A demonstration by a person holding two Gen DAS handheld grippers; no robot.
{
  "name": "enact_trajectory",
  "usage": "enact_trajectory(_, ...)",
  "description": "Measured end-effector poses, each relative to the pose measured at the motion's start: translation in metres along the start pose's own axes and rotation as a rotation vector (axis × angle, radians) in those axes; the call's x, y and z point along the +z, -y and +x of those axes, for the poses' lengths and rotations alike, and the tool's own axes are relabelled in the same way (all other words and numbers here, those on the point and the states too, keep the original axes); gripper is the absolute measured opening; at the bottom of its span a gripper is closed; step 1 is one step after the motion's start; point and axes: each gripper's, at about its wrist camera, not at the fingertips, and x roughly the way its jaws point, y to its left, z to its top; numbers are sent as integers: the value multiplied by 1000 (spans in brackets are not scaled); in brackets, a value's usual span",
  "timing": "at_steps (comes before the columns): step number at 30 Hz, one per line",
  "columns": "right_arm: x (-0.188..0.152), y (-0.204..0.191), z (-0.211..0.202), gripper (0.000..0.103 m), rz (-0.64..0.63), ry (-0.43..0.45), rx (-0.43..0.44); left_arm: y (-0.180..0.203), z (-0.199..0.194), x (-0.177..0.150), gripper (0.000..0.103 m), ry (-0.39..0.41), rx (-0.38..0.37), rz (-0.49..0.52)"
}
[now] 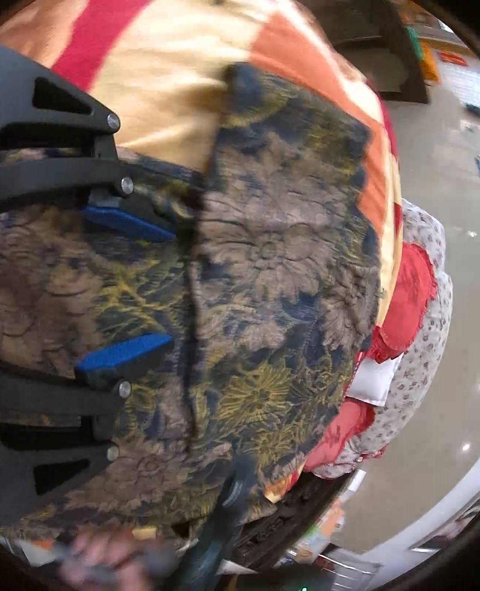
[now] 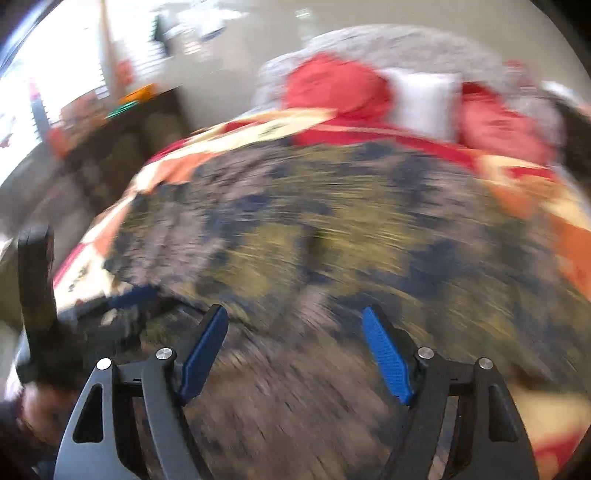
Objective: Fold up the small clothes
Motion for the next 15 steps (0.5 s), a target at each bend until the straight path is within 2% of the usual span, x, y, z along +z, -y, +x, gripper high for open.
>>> enact_trajectory(1, 6, 4, 15, 50, 11, -10, 12, -3, -5, -1, 70, 34, 12, -18)
enact_trajectory(2, 12, 11, 29, 45, 26, -25, 21, -5, -3, 0, 70, 33, 31, -31)
enact_trajectory(4, 17, 24, 54, 41, 61, -49, 24, -8, 2, -1, 70, 24, 33, -54)
enact_trajectory(7, 18, 39, 62, 41, 99, 0, 111, -9, 4, -3, 70, 28, 47, -59)
enact_trajectory(9, 19, 43, 66, 40, 147, -6, 231, -5, 7, 0, 70, 32, 47, -63)
enact_trajectory(11, 18, 45, 71, 26, 172, -41, 333, -6, 6, 2, 70, 35, 40, -71)
enact_trajectory(15, 7, 49, 68, 21, 212, -57, 354, -5, 4, 6, 70, 34, 41, -73)
